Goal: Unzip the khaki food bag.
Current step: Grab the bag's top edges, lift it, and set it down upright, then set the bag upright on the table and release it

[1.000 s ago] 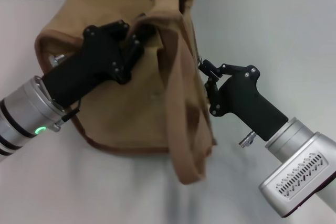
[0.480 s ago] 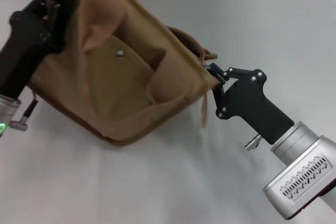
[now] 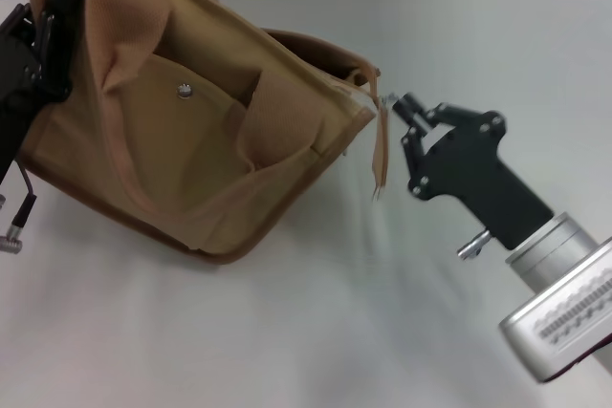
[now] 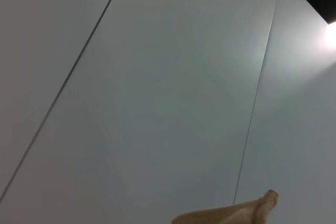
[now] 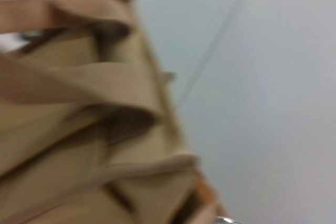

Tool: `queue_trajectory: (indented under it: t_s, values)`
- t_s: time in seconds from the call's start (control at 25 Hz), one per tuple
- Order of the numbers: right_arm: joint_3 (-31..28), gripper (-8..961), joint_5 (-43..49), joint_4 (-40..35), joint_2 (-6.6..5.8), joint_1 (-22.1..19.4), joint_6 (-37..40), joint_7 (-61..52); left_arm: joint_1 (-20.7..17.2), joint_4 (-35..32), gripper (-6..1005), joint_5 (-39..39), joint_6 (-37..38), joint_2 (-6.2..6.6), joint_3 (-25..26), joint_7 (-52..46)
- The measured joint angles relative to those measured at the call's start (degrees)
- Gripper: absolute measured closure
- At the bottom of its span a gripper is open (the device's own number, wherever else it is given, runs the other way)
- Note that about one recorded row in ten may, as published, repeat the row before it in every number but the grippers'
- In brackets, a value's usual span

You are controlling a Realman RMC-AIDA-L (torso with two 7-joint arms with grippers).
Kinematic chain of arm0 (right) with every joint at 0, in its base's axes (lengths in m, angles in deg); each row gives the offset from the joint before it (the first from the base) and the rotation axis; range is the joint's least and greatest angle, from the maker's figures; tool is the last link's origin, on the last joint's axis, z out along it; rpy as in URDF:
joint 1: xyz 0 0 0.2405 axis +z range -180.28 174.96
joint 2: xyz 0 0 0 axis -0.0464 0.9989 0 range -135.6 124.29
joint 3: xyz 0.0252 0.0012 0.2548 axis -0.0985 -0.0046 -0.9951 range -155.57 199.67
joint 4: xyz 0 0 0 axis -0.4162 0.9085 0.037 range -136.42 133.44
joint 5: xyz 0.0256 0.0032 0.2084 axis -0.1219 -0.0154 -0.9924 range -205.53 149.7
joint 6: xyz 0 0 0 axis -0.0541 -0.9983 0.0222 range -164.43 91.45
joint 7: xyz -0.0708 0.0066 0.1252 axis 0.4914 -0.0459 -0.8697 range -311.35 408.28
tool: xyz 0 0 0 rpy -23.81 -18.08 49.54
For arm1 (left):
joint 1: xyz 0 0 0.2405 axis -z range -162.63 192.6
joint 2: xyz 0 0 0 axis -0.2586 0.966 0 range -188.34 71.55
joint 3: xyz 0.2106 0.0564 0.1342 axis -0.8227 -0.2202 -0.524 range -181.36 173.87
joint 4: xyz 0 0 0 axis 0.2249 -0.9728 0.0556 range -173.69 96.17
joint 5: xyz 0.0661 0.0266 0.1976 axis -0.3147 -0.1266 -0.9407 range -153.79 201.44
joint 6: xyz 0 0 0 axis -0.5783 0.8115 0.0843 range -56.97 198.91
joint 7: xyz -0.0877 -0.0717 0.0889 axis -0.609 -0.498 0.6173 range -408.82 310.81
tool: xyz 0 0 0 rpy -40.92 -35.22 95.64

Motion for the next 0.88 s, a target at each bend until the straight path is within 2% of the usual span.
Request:
queue_trajectory:
  t_s: [0.12,0.32,0.48,0.76,0.88]
  values:
    - [-2.5,857,0.3,-1.4,-0.01,0.0,-0.3,-6.0,-0.3,0.0,915,0.0,-0.1,0.01,0.1,0.0]
    - [-2.2,844,0.6,-4.7,-0.31,3.1,-4.2,-21.8,-0.6,-0.1,915,0.0,-0.4,0.05,0.1,0.1]
    - [-0.6,691,4.9,-10.0,-0.41,5.9,-5.5,-37.2,-0.9,-0.1,916,0.0,-0.9,0.04,-0.1,0.1]
    - [0.0,378,10.1,-13.9,-0.37,10.0,-7.0,-48.6,-1.2,-0.1,917,-0.2,-1.8,0.01,-0.1,0.1]
    - [0.0,362,10.4,-14.2,-0.31,11.9,-10.1,-50.2,-1.2,-0.2,918,-0.3,-2.1,0.0,-0.1,0.1]
